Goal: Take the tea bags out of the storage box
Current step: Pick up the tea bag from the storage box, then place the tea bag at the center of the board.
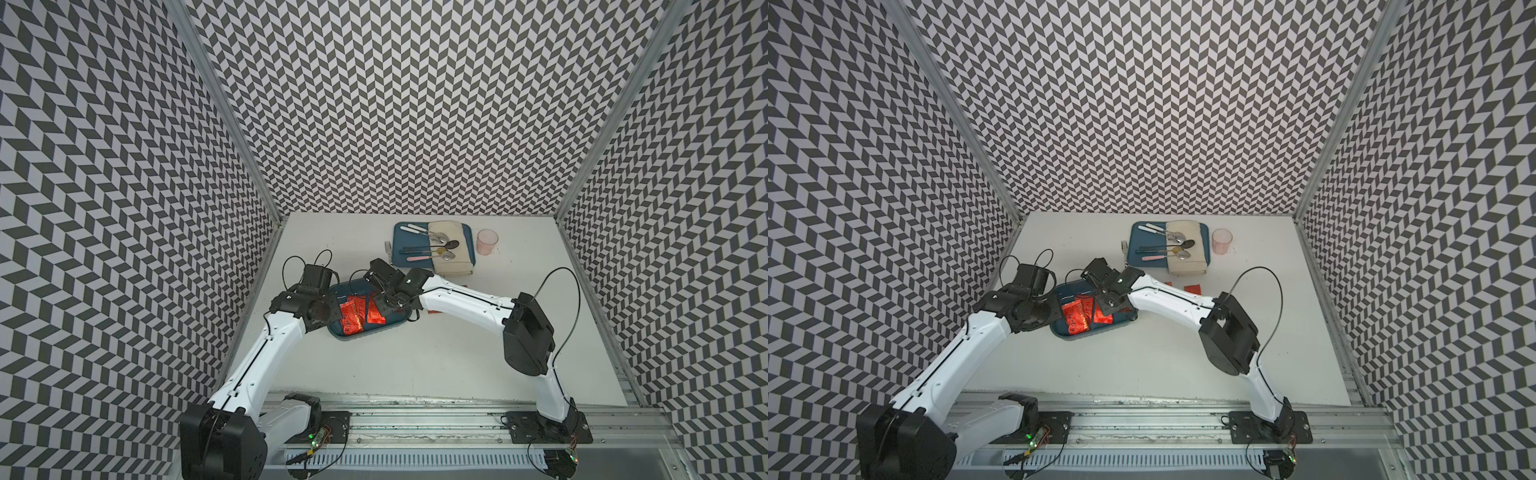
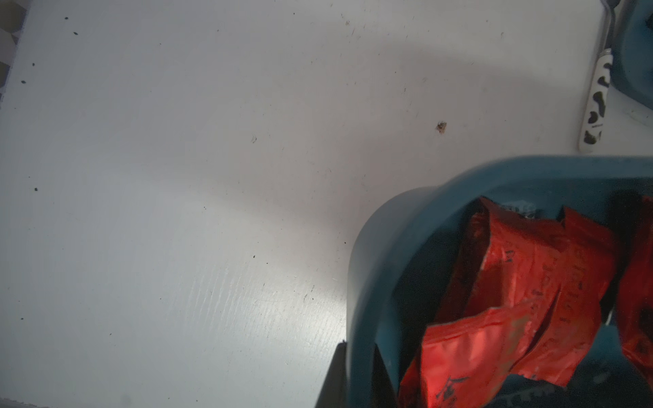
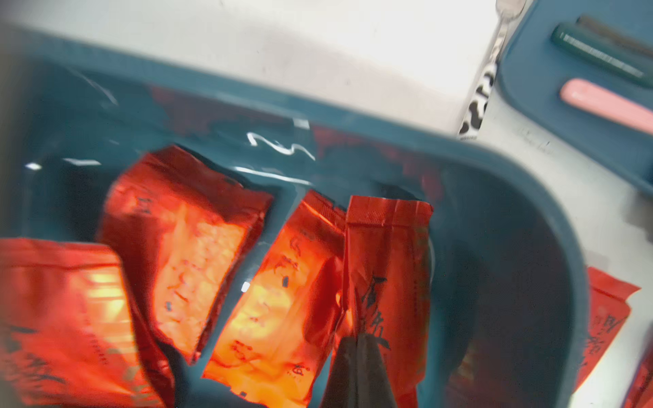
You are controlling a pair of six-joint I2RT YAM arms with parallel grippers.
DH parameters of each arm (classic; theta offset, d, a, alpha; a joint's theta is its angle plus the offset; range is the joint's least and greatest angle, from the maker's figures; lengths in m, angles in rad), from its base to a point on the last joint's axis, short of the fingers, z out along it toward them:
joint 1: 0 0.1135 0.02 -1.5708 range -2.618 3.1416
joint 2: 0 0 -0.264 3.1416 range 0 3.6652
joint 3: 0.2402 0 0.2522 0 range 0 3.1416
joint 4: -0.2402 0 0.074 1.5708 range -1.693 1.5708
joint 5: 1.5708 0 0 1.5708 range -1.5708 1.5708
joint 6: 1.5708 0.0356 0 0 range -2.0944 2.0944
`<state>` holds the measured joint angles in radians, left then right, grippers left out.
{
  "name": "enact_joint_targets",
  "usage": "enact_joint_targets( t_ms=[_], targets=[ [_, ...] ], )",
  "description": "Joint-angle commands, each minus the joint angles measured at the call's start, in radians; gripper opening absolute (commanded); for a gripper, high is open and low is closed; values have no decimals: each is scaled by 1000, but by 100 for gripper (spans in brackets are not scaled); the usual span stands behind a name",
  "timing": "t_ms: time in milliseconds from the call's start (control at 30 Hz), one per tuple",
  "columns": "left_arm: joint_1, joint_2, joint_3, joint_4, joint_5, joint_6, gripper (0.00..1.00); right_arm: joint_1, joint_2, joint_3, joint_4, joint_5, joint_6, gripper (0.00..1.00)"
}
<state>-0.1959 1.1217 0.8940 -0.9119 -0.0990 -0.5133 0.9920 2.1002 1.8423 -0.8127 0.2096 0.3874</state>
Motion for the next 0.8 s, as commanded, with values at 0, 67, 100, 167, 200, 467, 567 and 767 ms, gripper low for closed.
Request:
enact_joint_targets(
  t_ms=[0, 67, 100, 167, 200, 467, 567, 767],
  targets=[
    [0, -14, 2, 31, 17, 4, 0, -3, -75, 33, -23, 43, 4, 0],
    [1, -14, 1, 30, 17, 4, 0, -7, -104, 38, -31, 57, 3, 0],
    [1, -13, 2, 31, 16, 3, 0, -14, -121, 38, -37, 64, 1, 0],
    [1, -13, 2, 31, 15, 3, 0, -39, -157, 35, -50, 69, -8, 0],
    [0, -12, 3, 30, 16, 3, 0, -60, -179, 25, -54, 68, -12, 0],
    [2, -19, 2, 31, 19, 4, 0, -312, -357, -215, 7, 29, -54, 0],
    [2, -23, 3, 32, 19, 4, 0, -404, -406, -333, 62, 61, -69, 0],
    [2, -26, 2, 33, 20, 5, 0, -492, -371, -539, 162, 246, -167, 0]
  ],
)
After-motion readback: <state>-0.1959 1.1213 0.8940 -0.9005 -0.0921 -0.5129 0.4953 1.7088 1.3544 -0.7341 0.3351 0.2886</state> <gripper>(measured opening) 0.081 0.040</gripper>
